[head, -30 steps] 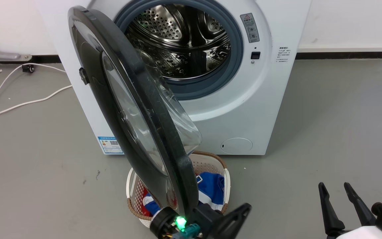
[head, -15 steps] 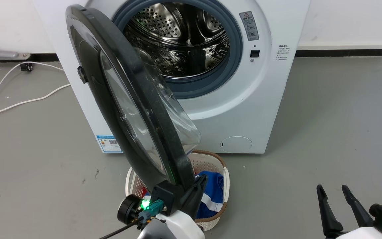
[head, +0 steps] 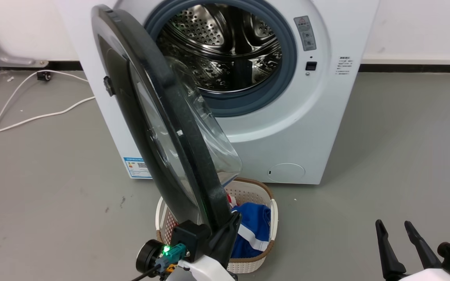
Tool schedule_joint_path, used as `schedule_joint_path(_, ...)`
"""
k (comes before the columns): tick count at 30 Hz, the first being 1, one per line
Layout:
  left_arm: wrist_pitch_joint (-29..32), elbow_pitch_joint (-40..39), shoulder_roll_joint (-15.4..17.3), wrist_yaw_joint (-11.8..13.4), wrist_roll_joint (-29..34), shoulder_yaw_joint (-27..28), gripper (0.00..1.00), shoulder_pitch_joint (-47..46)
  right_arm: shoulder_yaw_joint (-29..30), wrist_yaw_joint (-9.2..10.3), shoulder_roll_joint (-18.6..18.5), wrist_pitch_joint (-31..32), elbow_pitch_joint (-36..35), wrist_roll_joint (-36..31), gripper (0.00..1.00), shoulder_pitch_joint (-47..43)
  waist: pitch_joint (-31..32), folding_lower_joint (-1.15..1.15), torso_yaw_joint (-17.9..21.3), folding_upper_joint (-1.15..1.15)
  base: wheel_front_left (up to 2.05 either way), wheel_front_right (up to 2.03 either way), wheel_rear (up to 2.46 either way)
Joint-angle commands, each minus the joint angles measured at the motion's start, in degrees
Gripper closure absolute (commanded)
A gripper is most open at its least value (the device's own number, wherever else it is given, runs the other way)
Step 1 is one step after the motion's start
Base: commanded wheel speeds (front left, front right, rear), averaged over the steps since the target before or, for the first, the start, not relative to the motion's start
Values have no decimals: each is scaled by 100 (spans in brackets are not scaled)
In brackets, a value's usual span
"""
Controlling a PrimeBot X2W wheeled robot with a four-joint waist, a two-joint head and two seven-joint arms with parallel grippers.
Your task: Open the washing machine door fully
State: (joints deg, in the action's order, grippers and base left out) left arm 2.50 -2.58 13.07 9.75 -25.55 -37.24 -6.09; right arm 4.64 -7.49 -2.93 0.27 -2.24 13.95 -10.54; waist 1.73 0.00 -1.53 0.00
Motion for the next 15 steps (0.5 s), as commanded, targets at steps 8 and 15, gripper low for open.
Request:
schedule_joint_path(8, 3, -27, 209, 167, -9, 134, 100, 138, -27, -1, 9, -82, 105, 42, 0, 116, 6, 0, -376, 0, 0, 0, 0)
schedule_joint_path(15, -45, -228, 268, 212, -9, 177, 100, 164, 19, -1, 10, -129, 167, -20, 0, 117, -7, 0, -713, 0, 0, 0, 0)
